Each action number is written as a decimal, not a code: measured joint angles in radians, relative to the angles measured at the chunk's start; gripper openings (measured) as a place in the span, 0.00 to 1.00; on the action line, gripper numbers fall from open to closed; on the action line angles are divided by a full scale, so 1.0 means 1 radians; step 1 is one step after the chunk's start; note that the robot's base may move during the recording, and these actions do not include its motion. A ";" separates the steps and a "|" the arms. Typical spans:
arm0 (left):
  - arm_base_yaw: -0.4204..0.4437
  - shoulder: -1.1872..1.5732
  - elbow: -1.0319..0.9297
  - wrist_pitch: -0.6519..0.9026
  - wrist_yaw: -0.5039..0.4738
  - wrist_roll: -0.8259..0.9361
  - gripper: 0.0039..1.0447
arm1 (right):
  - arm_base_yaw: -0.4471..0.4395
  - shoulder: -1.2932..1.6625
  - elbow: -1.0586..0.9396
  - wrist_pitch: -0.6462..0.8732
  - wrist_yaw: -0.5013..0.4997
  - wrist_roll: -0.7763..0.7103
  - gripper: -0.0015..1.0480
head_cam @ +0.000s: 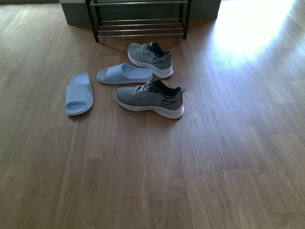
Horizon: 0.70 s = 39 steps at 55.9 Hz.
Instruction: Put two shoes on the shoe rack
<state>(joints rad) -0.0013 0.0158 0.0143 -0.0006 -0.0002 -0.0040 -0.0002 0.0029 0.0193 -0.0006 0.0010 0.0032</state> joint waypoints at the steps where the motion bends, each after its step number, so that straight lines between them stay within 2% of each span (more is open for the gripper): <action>1: 0.000 0.000 0.000 0.000 0.000 0.000 0.91 | 0.000 0.000 0.000 0.000 0.000 0.000 0.91; 39: 0.000 0.000 0.000 0.000 0.000 0.000 0.91 | 0.000 0.000 0.000 0.000 0.002 0.000 0.91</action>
<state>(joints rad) -0.0013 0.0158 0.0143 -0.0006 0.0002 -0.0040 -0.0002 0.0029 0.0193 -0.0006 0.0029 0.0032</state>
